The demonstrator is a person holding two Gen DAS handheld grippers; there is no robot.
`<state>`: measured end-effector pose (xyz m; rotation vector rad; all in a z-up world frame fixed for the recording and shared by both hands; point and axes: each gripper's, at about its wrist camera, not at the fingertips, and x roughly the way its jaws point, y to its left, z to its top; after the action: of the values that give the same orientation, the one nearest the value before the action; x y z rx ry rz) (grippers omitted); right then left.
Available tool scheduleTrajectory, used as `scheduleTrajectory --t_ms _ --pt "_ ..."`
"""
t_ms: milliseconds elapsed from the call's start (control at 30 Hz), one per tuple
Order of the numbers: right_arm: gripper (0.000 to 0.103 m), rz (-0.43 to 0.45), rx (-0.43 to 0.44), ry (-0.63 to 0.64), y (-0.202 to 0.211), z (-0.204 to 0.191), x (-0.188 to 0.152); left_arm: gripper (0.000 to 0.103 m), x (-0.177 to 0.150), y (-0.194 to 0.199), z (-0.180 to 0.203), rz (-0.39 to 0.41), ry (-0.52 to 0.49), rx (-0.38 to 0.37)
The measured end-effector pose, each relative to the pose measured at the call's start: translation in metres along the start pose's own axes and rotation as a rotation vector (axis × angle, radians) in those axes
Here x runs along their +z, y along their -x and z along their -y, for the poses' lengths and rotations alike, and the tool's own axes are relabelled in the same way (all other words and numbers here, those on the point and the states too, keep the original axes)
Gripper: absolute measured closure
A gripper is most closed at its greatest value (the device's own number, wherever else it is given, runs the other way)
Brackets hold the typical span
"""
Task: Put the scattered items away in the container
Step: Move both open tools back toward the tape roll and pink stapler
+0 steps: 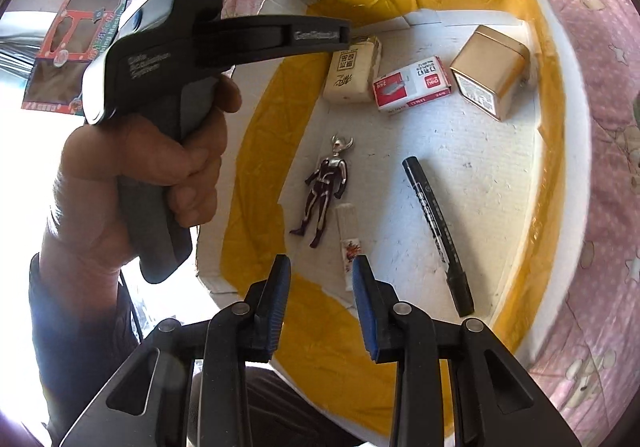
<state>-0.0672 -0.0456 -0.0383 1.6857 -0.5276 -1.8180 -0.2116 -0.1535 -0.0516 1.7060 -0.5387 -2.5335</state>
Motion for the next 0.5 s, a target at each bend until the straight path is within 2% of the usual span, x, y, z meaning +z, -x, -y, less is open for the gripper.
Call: scheduleTrajectory --t_ms 167,500 --pt "0.069 0.016 0.011 0.024 0.014 -0.004 -0.011 0.045 -0.009 0.026 0.000 0.021 0.000 0.013" --pt "0.069 0.118 0.023 0.207 0.055 -0.024 -0.039 0.045 -0.028 0.105 0.009 0.118 -0.014 0.024"
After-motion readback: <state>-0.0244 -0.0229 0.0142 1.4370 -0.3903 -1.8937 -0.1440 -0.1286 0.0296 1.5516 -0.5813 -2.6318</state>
